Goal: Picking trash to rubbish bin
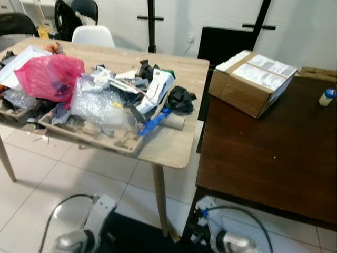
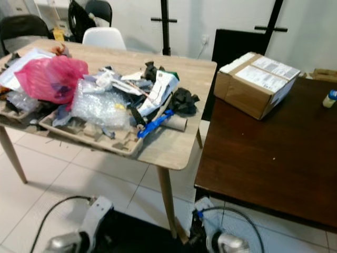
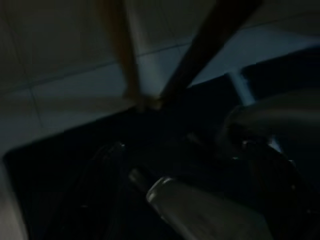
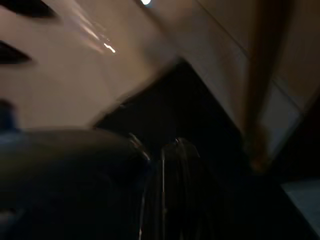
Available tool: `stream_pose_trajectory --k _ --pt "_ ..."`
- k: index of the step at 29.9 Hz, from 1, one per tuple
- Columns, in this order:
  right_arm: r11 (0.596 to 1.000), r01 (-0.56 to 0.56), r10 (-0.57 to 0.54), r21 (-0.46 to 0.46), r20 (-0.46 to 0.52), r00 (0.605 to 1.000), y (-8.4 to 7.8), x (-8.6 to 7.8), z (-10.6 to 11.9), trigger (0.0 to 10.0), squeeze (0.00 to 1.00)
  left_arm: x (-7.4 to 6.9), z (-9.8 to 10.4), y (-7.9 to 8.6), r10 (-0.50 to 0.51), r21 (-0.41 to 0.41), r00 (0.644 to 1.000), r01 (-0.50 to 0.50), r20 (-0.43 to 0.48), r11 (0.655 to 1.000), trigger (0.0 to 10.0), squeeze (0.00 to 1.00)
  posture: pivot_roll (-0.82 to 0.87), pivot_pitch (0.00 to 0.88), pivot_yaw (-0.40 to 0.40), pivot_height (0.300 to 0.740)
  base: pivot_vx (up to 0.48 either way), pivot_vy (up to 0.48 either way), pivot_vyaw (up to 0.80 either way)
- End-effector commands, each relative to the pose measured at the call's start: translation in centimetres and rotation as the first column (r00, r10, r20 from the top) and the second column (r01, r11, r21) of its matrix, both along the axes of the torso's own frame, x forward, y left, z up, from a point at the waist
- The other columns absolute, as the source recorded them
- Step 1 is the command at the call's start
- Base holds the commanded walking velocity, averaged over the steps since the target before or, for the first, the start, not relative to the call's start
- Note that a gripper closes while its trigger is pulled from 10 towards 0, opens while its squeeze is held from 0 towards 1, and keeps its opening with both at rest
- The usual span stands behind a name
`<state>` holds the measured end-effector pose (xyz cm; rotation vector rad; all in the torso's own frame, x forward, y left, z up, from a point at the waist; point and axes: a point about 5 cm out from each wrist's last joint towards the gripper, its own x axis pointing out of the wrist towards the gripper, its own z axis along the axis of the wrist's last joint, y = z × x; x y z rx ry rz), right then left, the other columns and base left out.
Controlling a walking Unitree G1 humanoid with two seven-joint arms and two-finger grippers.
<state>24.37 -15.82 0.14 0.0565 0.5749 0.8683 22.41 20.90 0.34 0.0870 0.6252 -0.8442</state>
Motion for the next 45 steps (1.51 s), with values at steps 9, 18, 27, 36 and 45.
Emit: stream_pose_trajectory --k 9,18,27,36,45 --pt "0.890 -0.223 0.177 0.398 0.148 0.973 2.9 1.3 9.4 10.0 0.00 0.5 7.8 -0.4 -0.165 -0.212 0.984 0.150 -0.059 0.966 10.0 0.00 -0.01 0.099 0.016 0.740 0.000 0.000 0.00" --pt "0.823 -0.224 0.059 0.521 0.314 0.947 3.2 4.5 17.4 10.0 0.00 2.8 18.0 -4.1 -0.177 -0.357 0.923 0.302 0.341 0.884 10.0 0.00 0.00 0.107 0.004 0.740 0.000 0.000 0.00" --pt "0.961 0.234 -0.276 0.147 0.459 0.844 2.4 10.9 17.1 10.0 0.00 8.0 22.7 -4.0 0.161 -0.240 0.803 -0.024 0.574 0.970 10.0 0.00 -0.01 0.116 0.002 0.740 0.000 0.000 0.00" --pt "0.880 0.468 -0.457 0.082 0.410 0.789 2.8 14.6 16.3 10.0 1.00 9.8 23.9 -3.0 0.272 -0.206 0.729 -0.181 0.628 0.962 10.0 0.00 0.01 0.144 -0.012 0.740 0.000 0.000 0.00" --pt "0.871 0.398 -0.483 0.289 0.346 0.805 4.3 15.2 17.4 10.0 1.00 10.0 24.4 -3.4 0.290 -0.280 0.722 -0.138 0.628 0.950 10.0 0.00 0.03 0.183 -0.030 0.740 0.000 0.000 0.00"
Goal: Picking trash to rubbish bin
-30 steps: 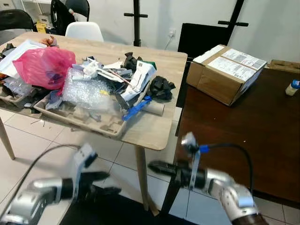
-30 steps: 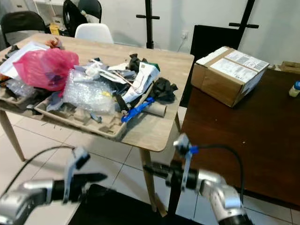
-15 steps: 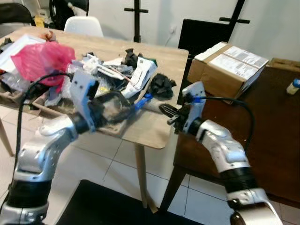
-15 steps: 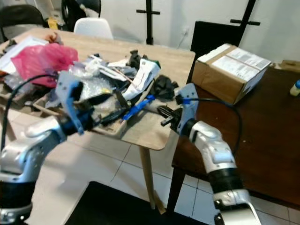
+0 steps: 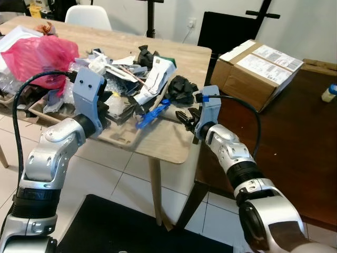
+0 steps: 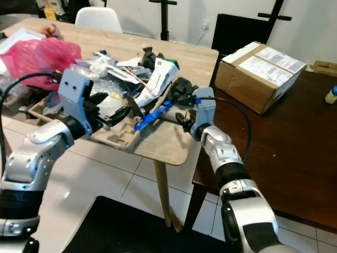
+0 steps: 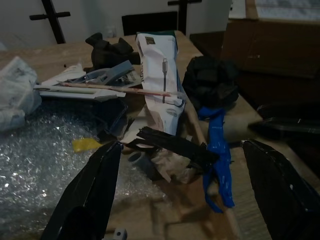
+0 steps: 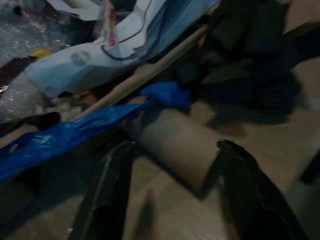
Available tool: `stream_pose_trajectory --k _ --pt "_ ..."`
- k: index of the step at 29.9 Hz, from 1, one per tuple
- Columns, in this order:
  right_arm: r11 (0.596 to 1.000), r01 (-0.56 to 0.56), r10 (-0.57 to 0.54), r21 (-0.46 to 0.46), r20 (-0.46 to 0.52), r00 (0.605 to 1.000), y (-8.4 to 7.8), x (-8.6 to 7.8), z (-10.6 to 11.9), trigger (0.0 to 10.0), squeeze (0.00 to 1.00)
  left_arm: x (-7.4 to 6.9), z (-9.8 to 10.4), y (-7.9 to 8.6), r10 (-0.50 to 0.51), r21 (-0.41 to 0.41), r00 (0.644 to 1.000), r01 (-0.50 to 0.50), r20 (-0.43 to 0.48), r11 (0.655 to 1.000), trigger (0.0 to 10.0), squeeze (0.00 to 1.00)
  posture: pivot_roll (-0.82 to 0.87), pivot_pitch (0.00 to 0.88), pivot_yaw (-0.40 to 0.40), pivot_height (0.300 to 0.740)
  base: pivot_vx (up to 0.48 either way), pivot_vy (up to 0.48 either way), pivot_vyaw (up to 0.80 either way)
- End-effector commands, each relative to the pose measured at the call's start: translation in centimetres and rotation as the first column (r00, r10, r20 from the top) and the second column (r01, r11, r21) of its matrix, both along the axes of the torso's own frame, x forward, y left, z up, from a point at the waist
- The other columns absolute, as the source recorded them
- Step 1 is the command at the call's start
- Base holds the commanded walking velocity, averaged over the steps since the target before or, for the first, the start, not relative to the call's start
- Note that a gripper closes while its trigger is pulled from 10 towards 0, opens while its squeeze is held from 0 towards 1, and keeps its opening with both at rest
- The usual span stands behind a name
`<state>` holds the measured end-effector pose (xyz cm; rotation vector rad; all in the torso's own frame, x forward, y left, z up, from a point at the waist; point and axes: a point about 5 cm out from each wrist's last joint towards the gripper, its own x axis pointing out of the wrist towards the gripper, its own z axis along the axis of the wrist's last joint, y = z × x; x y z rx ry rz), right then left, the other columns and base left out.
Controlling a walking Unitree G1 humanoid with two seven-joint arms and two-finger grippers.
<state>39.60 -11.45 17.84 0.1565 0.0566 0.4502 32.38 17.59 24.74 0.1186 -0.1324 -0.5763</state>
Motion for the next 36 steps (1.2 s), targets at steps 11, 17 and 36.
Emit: stream_pose_trajectory --k 11,17,36 --pt "0.999 0.038 -0.038 0.002 -0.010 0.999 -0.3 0.3 -1.1 10.0 0.00 -0.3 -0.1 -1.7 -0.148 -0.051 0.989 0.148 0.013 0.988 10.0 0.00 0.05 0.226 -0.029 0.740 0.000 0.000 0.00" --pt "0.999 0.016 -0.015 0.038 -0.026 1.000 -0.2 0.2 -1.5 10.0 0.00 -0.3 -0.4 -2.3 -0.178 -0.046 0.984 0.177 -0.022 0.983 10.0 0.00 0.05 0.233 -0.021 0.740 0.000 0.000 0.00" --pt "0.973 -0.097 0.087 0.211 0.055 0.995 1.1 -0.1 -0.7 10.0 0.00 -0.8 -1.1 -2.2 -0.192 -0.050 0.980 0.190 -0.055 0.981 10.0 0.00 0.06 0.218 -0.017 0.740 0.000 0.000 0.00"
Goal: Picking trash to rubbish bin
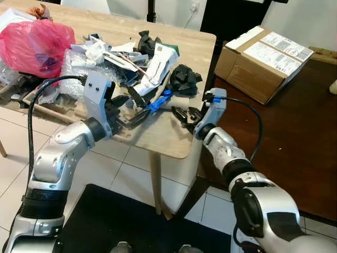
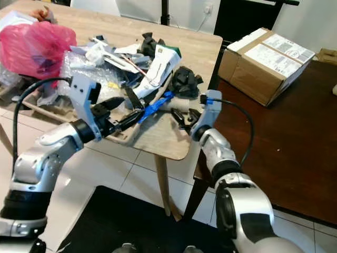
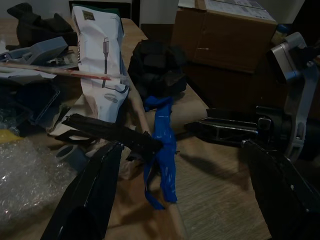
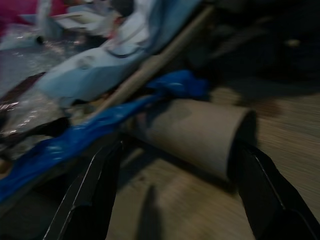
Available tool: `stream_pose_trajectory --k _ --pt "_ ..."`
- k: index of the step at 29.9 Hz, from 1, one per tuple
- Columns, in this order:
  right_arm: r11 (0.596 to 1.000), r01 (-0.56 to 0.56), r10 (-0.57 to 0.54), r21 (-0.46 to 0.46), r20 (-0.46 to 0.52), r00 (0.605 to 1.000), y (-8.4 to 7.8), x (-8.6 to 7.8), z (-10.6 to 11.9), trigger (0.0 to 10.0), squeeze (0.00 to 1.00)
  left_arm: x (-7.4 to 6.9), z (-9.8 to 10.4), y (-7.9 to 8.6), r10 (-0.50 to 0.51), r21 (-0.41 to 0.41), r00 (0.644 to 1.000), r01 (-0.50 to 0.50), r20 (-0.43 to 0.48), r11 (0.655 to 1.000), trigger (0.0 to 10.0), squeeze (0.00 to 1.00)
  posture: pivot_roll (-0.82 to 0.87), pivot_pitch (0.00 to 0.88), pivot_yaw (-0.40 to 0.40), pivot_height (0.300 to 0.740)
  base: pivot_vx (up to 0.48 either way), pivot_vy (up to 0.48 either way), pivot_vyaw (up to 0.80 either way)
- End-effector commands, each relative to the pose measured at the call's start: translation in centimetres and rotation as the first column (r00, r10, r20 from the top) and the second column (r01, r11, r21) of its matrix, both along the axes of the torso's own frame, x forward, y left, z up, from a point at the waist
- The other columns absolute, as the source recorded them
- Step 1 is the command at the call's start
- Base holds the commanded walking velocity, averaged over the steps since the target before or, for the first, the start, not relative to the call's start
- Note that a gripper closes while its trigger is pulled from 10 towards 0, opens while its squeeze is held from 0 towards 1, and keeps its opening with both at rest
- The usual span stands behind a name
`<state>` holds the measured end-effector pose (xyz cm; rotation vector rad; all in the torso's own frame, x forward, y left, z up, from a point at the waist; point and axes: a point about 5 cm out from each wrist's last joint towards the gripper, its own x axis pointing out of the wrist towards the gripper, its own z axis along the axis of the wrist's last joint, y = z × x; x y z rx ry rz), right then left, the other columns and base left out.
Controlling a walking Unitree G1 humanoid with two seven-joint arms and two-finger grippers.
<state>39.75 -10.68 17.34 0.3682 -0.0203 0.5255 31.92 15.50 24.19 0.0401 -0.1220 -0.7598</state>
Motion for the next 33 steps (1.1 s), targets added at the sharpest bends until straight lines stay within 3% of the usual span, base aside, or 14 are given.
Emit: stream_pose_trajectory --k 1,7,8,18,19,20,21,22,23,24,25,33 --pt "1.000 -0.024 0.024 -0.008 0.016 1.000 0.3 -0.2 -0.2 10.0 0.00 -0.3 -0.5 -0.1 -0.007 0.013 1.000 0.007 -0.019 1.000 10.0 0.00 0.06 0.218 -0.017 0.740 0.000 0.000 0.00" --pt "0.994 -0.092 0.098 -0.057 0.099 0.990 1.6 -0.7 0.1 10.0 0.00 -0.4 -0.8 -0.2 -0.007 0.018 1.000 0.008 -0.026 1.000 10.0 0.00 0.06 0.212 -0.016 0.740 0.000 0.000 0.00" --pt "0.988 -0.115 0.127 -0.099 0.124 0.984 2.1 -1.0 -0.2 10.0 0.00 -0.3 -0.8 -0.2 -0.008 0.025 1.000 0.008 -0.026 1.000 10.0 0.00 0.06 0.205 -0.013 0.740 0.000 0.000 0.00" --pt "0.968 -0.203 0.219 -0.146 0.108 0.970 2.5 -1.7 -1.5 10.0 0.00 -0.4 -1.1 -0.3 -0.011 0.036 1.000 0.012 -0.029 0.999 10.0 0.00 0.05 0.192 -0.014 0.740 0.000 0.000 0.00" --pt "0.970 -0.195 0.211 -0.148 0.098 0.973 2.4 -1.7 -1.6 9.3 0.00 -0.4 -1.2 -0.3 -0.010 0.040 1.000 0.011 -0.029 0.999 10.0 0.00 0.05 0.190 -0.014 0.740 0.000 0.000 0.00" --pt "0.970 -0.195 0.211 -0.148 0.098 0.973 2.4 -1.7 -1.6 9.3 0.00 -0.4 -1.2 -0.3 -0.010 0.040 1.000 0.011 -0.029 0.999 10.0 0.00 0.05 0.190 -0.014 0.740 0.000 0.000 0.00" --pt "0.972 -0.184 0.198 -0.146 0.091 0.976 2.3 -1.7 -1.7 6.7 0.00 -0.4 -1.2 -0.3 -0.008 0.042 1.000 0.010 -0.028 0.999 10.0 0.00 0.05 0.189 -0.014 0.740 0.000 0.000 0.00" --pt "0.972 -0.184 0.198 -0.146 0.091 0.976 2.3 -1.7 -1.7 6.7 0.00 -0.4 -1.2 -0.3 -0.008 0.042 1.000 0.010 -0.028 0.999 10.0 0.00 0.05 0.189 -0.014 0.740 0.000 0.000 0.00" --pt "0.976 -0.167 0.179 -0.142 0.078 0.981 2.1 -1.6 -1.8 1.1 0.00 -0.3 -1.2 -0.4 -0.005 0.044 1.000 0.007 -0.026 0.999 10.0 0.00 0.05 0.186 -0.013 0.740 0.000 0.000 0.00" --pt "0.976 -0.167 0.179 -0.142 0.078 0.981 2.1 -1.6 -1.8 1.1 0.00 -0.3 -1.2 -0.4 -0.005 0.044 1.000 0.007 -0.026 0.999 10.0 0.00 0.05 0.186 -0.013 0.740 0.000 0.000 0.00" --pt "0.978 -0.156 0.166 -0.136 0.070 0.984 1.9 -1.6 -1.9 0.0 0.00 -0.3 -1.2 -0.4 -0.002 0.046 1.000 0.003 -0.025 0.999 10.0 0.00 0.05 0.185 -0.013 0.740 0.000 0.000 0.00" --pt "0.991 -0.073 0.080 -0.109 0.061 0.995 0.6 -1.2 -1.8 0.0 0.00 0.1 -1.3 -0.1 0.035 0.055 0.999 -0.034 -0.015 0.998 10.0 0.00 0.04 0.178 -0.013 0.740 0.000 0.000 0.00"
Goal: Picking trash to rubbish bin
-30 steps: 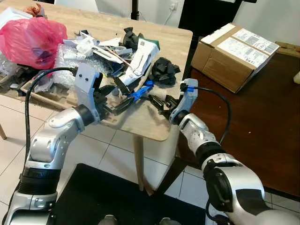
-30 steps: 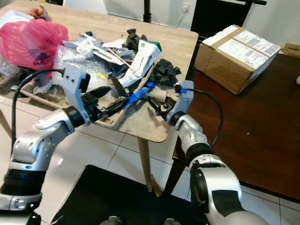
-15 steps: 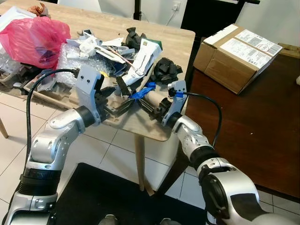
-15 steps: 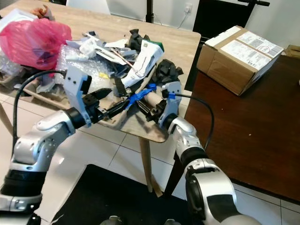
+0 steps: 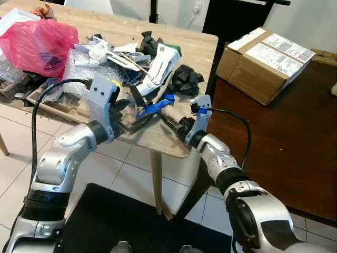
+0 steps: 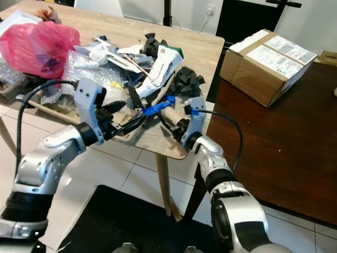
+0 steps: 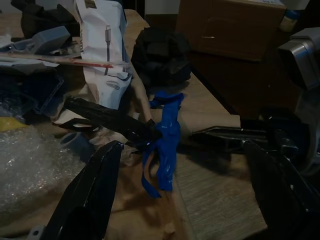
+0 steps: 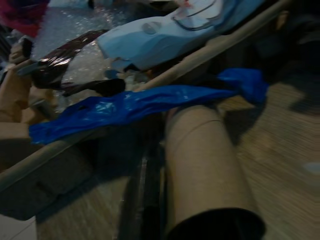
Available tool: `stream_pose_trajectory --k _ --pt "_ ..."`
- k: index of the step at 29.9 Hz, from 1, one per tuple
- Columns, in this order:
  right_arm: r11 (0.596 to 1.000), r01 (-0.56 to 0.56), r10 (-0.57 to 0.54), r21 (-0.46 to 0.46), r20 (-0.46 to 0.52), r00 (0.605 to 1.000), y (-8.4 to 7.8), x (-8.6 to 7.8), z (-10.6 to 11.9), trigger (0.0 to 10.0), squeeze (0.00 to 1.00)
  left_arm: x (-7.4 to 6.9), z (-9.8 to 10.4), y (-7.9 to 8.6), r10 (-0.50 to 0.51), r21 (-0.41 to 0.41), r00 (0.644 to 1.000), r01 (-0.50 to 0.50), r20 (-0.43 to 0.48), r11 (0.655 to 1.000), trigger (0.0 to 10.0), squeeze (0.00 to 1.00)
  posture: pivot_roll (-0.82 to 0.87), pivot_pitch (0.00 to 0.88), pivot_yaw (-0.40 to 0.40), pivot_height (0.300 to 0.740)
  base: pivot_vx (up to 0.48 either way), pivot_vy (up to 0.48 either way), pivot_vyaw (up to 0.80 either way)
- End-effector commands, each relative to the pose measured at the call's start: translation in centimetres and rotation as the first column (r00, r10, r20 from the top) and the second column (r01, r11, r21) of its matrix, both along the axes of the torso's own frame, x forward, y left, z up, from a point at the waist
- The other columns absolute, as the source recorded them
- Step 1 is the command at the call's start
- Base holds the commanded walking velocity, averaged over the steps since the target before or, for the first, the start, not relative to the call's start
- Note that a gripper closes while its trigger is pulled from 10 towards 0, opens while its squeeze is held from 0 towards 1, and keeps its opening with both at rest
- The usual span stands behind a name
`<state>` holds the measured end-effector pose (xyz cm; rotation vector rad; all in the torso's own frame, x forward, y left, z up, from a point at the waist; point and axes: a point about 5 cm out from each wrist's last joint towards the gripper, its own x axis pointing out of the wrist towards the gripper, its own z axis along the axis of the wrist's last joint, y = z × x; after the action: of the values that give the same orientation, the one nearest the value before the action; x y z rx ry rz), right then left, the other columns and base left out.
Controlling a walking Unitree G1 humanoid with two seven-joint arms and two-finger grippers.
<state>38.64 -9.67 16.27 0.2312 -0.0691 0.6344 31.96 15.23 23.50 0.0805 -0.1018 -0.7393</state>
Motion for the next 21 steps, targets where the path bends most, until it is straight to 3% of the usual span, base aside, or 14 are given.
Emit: stream_pose_trajectory --k 1,14,18,21 --pt "1.000 0.024 -0.023 0.011 -0.034 0.999 -0.6 -0.1 -0.7 0.0 0.00 0.1 -0.6 0.2 0.015 0.012 1.000 -0.015 -0.012 1.000 10.0 0.00 0.04 0.178 -0.013 0.740 0.000 0.000 0.00" --pt "0.990 0.084 -0.082 0.112 -0.020 0.996 -2.7 0.2 0.3 0.0 0.00 0.3 -0.8 0.1 0.022 0.006 1.000 -0.022 -0.010 1.000 10.0 0.00 0.02 0.155 -0.009 0.740 0.000 0.000 0.00" --pt "0.959 0.084 -0.095 0.271 0.025 0.995 -6.3 -0.2 2.2 0.0 0.00 -0.4 -0.4 0.2 -0.049 -0.053 0.999 0.049 -0.003 0.997 10.0 0.00 0.01 0.144 -0.007 0.740 0.000 0.000 0.00" --pt "0.940 0.022 -0.038 0.341 0.042 0.998 -7.8 -1.1 3.1 0.0 0.00 -1.5 -0.4 0.3 -0.134 -0.093 0.991 0.131 -0.024 0.987 10.0 0.00 0.00 0.144 -0.003 0.740 0.000 0.000 0.00"
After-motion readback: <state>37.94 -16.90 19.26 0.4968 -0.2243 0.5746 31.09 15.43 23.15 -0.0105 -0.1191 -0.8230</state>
